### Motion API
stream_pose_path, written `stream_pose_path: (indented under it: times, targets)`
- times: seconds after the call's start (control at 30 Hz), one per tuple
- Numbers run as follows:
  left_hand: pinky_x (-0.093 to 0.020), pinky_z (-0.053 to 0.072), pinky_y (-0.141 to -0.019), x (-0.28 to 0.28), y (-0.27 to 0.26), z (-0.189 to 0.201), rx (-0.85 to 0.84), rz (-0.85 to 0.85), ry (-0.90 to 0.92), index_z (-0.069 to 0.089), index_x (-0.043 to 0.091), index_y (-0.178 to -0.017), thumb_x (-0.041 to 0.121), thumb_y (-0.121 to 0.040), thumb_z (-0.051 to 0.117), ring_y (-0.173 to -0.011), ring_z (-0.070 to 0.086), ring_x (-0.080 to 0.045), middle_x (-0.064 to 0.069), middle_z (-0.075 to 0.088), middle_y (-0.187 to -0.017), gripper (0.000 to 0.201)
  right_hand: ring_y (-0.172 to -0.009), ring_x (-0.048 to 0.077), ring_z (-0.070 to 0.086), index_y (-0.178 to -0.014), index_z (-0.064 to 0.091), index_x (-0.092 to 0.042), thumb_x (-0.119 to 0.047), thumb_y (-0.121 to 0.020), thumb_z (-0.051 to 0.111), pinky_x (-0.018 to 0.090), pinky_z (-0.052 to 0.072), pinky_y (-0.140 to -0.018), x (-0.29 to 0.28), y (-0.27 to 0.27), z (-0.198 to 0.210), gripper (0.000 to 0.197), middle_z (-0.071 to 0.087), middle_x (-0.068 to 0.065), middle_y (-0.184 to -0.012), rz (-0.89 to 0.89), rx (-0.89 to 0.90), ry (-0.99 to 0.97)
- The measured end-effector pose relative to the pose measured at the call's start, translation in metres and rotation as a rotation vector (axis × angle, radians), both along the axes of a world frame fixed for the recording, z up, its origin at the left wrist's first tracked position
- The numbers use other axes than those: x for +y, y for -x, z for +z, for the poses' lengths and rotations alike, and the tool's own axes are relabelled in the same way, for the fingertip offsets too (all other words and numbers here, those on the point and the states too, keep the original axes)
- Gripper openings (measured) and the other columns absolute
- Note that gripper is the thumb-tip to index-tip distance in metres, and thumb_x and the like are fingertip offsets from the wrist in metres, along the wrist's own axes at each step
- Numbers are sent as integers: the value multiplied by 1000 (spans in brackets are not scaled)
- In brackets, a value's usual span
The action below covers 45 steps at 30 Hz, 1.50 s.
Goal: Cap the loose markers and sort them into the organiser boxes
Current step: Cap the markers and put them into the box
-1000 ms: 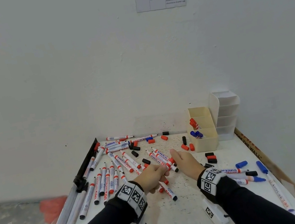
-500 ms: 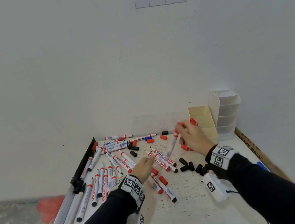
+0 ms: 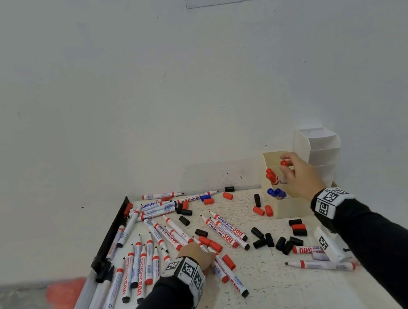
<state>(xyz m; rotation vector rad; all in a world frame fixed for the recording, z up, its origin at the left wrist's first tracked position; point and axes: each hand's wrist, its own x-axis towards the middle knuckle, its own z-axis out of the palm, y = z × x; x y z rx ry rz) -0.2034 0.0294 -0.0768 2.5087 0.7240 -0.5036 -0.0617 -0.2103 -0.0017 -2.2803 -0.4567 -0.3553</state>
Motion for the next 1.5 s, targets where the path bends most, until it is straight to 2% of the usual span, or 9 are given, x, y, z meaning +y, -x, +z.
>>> stream_pose_path:
  times: [0.23,0.37,0.47,0.57,0.63,0.73,0.87,1.1,1.5]
  targets:
    - [-13,42,-53,5,0,0,-23,60,107,55,8,-99,39,-90,54,-67,56,-8,4,57,-69,33,-116,27,52,-132,43,-11,-12,-96,44,29,39,-94,2,-10,-18,36,55,11,-128,47,245,206]
    - [-20,49,-68,6,3,-1,-62,114,165,57,7,-93,40,-90,52,-60,53,-8,3,61,-67,34,-122,27,43,-125,51,-11,-15,-90,52,37,35,-105,19,-6,-20,36,46,11,-132,-68,15,232]
    - [-20,49,-64,9,5,-1,-111,126,186,58,10,-86,43,-90,51,-60,53,-8,1,57,-73,34,-104,14,47,-104,62,-14,-14,-90,52,23,38,-92,42,19,-12,17,52,3,-112,72,-96,215]
    - [-26,55,-70,11,9,0,-191,160,225,52,14,-78,42,-90,52,-61,57,-13,0,56,-70,31,-85,3,52,-100,64,-16,-13,-91,53,9,39,-72,67,49,-5,15,60,-2,-101,423,171,291]
    - [-31,58,-74,13,13,4,-244,188,283,51,14,-79,42,-91,50,-66,59,-18,-4,58,-78,30,-86,4,54,-107,63,-20,-23,-90,55,12,40,-73,81,64,-10,19,59,-5,-101,562,371,481]
    - [-22,48,-51,14,20,10,-310,203,314,49,13,-88,41,-92,44,-55,53,-12,-1,54,-74,29,-89,10,52,-118,57,-25,-37,-87,58,22,42,-79,97,86,-29,33,52,-6,-100,562,534,676]
    - [-17,40,-44,13,29,13,-320,133,359,48,13,-97,38,-94,43,-50,49,-8,0,58,-76,26,-85,10,52,-116,55,-26,-39,-83,61,21,42,-68,101,106,-54,35,49,-6,-98,485,498,709]
    - [-12,47,-48,1,40,7,-291,-65,388,54,14,-120,26,-96,47,-57,56,-4,0,64,-90,28,-76,11,54,-80,46,-25,-4,-81,55,18,44,-65,87,96,-62,22,55,-2,-88,290,412,261]
    - [-26,49,-90,-9,37,9,-389,-151,272,54,15,-118,18,-96,47,-85,55,-10,-5,62,-111,23,-84,-2,57,-94,51,-21,1,-91,47,8,44,-68,59,86,-54,23,57,-10,-89,286,364,-32]
